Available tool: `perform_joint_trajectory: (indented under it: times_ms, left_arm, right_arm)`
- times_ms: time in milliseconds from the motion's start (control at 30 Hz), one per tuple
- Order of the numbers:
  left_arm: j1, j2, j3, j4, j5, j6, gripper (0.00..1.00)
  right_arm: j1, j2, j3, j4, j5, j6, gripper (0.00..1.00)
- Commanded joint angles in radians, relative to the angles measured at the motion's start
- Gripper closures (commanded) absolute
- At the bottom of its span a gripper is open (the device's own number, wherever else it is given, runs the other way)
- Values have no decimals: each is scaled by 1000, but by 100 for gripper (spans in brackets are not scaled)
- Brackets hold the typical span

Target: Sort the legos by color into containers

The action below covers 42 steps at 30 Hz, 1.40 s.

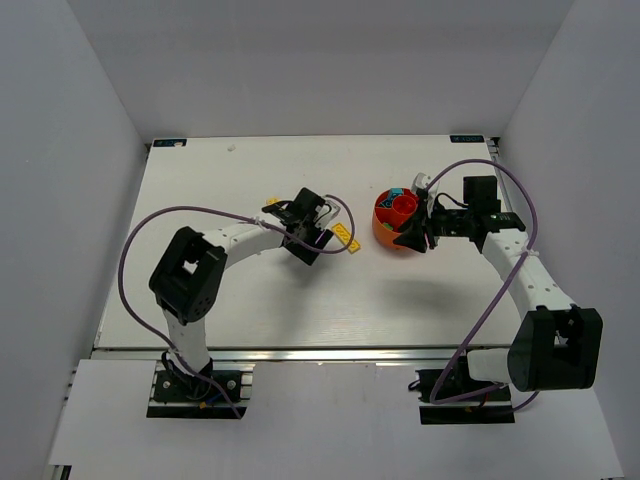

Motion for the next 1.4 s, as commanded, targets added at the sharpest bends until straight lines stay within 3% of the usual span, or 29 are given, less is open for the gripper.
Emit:
perform_joint_trajectory:
  times_ms: [0, 433, 533, 667, 700, 800, 867, 967, 1067, 1100, 1367]
  left_arm:
    - [-4, -5, 45, 34, -72, 11, 22]
    - [-4, 174, 235, 3, -54, 34, 28]
    - [5, 172, 232, 2, -48, 27, 38]
    - [5, 153, 230, 3, -52, 17, 68]
    - [5, 147, 232, 3, -52, 15, 79]
    - [-6, 110, 235, 8, -42, 1, 90]
    - [-15, 46, 218, 22, 24, -17, 93]
    - [-15, -107, 105, 156, 241, -67, 97]
    - [-15, -224, -23, 414, 369, -201, 100]
    - [-15, -264, -84, 535, 430, -247, 100]
    - [-15, -106, -66, 867, 593, -745, 100]
  right_arm:
    - [0, 0, 23, 20, -6, 1, 53]
    - [3, -6, 27, 20, -3, 4, 53]
    - [-1, -6, 27, 20, -3, 4, 53]
    - [3, 0, 27, 20, -3, 2, 53]
    - [3, 0, 27, 20, -3, 4, 54]
    - [2, 0, 27, 23, 1, 5, 54]
    - [3, 0, 25, 26, 6, 16, 56]
    - [8, -5, 16, 86, 41, 79, 62]
    - [0, -19, -3, 164, 137, 180, 97]
    - [0, -25, -7, 213, 209, 243, 100]
    - [-7, -110, -68, 390, 493, 445, 100]
